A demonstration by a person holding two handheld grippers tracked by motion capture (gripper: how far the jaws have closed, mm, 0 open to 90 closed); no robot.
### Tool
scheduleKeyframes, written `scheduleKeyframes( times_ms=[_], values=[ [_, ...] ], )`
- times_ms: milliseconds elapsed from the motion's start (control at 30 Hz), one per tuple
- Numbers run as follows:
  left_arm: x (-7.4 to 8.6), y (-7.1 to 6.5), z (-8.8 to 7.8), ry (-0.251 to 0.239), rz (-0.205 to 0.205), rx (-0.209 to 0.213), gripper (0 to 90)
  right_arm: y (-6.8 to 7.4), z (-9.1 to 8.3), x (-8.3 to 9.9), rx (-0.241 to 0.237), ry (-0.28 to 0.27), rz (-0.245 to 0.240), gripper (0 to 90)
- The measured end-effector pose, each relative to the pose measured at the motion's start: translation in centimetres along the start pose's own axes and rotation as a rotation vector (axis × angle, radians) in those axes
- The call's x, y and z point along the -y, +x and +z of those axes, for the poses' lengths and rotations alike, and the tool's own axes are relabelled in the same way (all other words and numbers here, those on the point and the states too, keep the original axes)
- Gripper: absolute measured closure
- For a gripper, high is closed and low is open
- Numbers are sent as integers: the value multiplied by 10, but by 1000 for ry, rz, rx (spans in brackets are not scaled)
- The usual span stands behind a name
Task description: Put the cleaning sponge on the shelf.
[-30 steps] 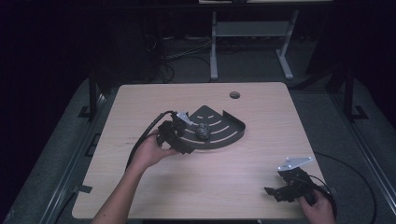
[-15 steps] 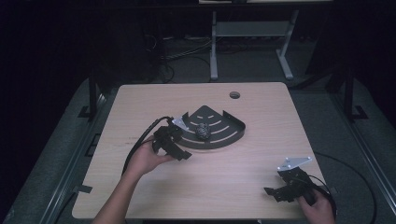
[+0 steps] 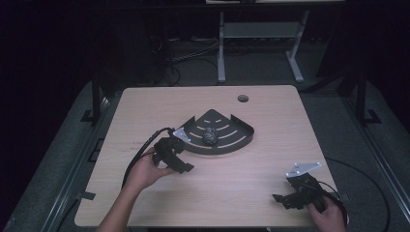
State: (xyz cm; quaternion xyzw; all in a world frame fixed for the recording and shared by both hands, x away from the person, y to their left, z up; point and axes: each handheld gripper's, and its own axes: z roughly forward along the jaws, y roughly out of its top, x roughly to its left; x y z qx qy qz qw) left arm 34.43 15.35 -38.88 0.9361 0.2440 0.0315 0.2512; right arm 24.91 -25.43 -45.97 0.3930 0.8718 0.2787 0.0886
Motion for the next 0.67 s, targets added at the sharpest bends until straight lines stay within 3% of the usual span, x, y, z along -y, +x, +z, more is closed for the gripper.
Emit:
scheduleKeyframes(
  times_ms=[667],
  values=[
    [29, -14, -2, -4, -18, 3, 212, 3, 1, -1, -6, 6, 3, 143]
  ],
)
